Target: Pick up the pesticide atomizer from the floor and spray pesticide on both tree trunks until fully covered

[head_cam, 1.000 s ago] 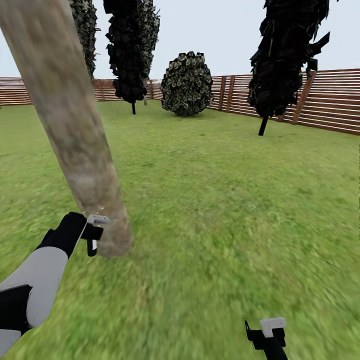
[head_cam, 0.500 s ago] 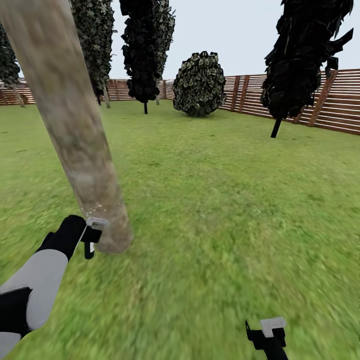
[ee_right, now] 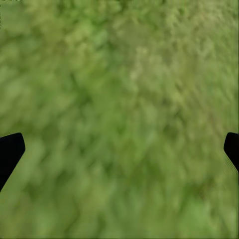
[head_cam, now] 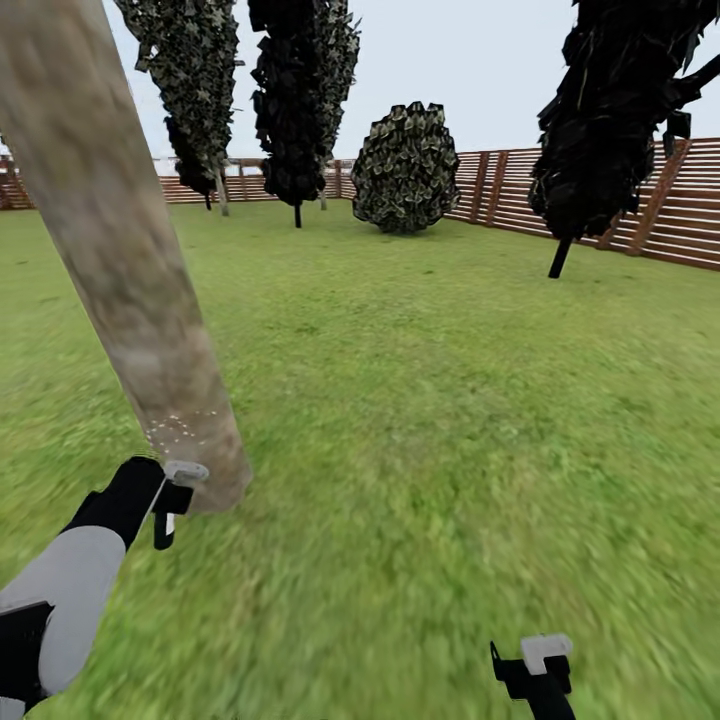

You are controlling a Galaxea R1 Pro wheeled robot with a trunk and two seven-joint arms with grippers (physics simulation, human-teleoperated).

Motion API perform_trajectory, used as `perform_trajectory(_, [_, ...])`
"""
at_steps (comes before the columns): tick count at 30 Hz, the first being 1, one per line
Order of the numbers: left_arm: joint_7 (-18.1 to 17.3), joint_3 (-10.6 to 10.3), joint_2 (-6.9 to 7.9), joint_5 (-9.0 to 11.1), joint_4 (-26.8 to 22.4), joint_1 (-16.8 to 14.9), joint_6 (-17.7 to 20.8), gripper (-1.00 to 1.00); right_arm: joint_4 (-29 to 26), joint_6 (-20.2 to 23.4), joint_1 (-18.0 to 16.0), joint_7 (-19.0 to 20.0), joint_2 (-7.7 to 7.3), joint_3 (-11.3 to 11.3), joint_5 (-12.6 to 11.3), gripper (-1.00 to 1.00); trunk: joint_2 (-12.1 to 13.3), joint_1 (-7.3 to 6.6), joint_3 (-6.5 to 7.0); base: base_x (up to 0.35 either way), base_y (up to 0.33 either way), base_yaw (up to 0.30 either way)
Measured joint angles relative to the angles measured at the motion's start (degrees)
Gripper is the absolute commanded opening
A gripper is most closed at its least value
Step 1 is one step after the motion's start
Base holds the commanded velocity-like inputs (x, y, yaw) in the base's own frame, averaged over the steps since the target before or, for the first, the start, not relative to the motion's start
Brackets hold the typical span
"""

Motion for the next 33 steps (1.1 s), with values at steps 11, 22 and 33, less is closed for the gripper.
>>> perform_trajectory(11, [5.09, 5.56, 0.53, 0.92, 0.12, 2.27, -1.13, -1.0, -0.01, 0.0, 0.0, 0.0, 0.0, 0.0, 0.0, 1.0, 0.0, 0.0, 0.0, 0.142, -0.2, 0.197])
perform_trajectory(22, [5.12, 5.47, -0.55, 0.61, 0.19, 4.69, -5.66, -1.0, -0.01, -0.05, 0.0, 0.0, 0.0, -0.01, -0.01, 1.0, 0.0, 0.0, 0.0, 0.029, -0.01, 0.158])
perform_trajectory(33, [9.39, 9.5, -0.98, 6.33, 7.51, 6.63, -15.39, -1.0, -0.01, -0.07, 0.0, 0.0, -0.08, 0.0, 0.0, 1.0, 0.0, 0.0, 0.0, 0.162, -0.165, 0.021])
